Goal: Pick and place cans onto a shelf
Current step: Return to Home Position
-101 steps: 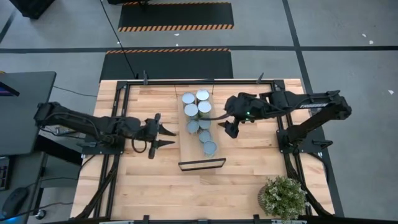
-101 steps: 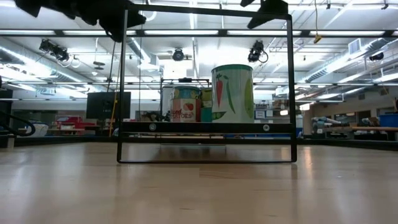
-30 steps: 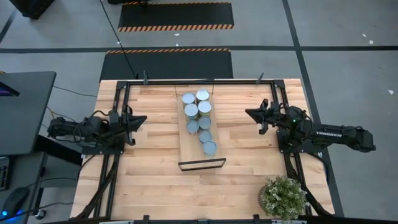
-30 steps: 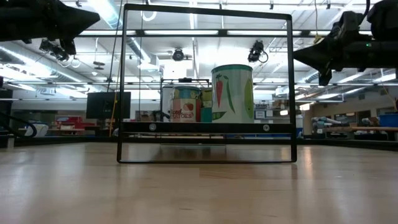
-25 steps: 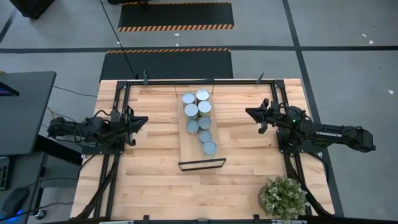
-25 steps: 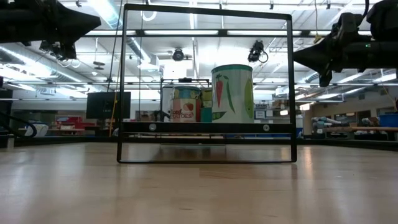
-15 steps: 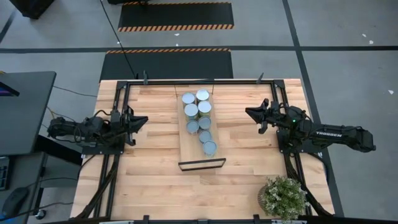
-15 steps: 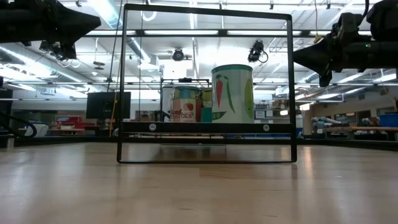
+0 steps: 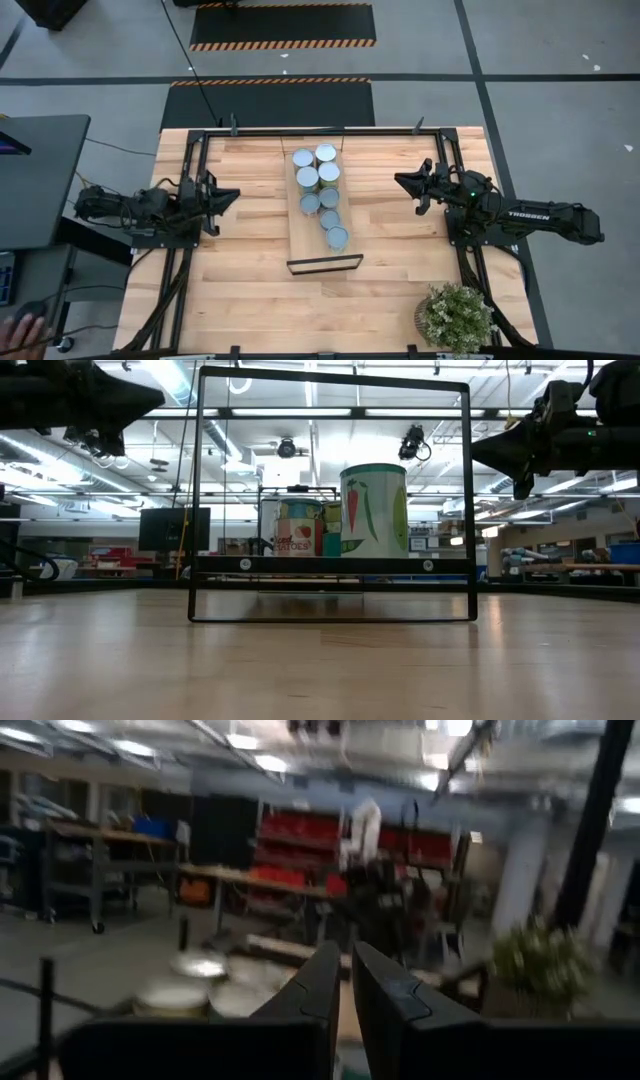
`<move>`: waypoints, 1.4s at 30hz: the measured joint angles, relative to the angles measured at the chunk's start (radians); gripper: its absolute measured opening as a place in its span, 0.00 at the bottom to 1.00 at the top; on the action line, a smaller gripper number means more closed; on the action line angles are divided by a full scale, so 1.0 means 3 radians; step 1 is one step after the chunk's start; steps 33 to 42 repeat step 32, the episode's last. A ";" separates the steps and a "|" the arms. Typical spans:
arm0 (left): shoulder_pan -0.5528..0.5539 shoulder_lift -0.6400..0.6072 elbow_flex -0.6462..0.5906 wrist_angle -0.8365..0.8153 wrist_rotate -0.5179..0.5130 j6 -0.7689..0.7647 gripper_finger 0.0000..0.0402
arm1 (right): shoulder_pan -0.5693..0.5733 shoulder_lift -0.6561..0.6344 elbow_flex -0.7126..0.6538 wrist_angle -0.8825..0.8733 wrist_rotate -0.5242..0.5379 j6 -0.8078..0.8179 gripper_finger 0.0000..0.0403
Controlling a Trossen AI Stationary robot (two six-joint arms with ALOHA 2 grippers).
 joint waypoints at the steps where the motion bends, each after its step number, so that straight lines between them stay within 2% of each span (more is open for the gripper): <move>1: -0.0018 0.0050 -0.0001 -0.0028 0.0009 -0.0001 0.10 | 0.0001 0.0000 0.0000 0.0000 0.0000 0.0000 0.15; 9: -0.0043 0.0261 -0.0002 -0.0030 0.0010 0.0000 0.10 | 0.0000 0.0000 0.0000 0.0000 0.0000 0.0000 0.15; 42: -0.0043 0.0260 -0.0002 -0.0031 0.0009 -0.0001 0.10 | 0.0001 0.0000 0.0000 -0.0001 0.0001 0.0000 0.15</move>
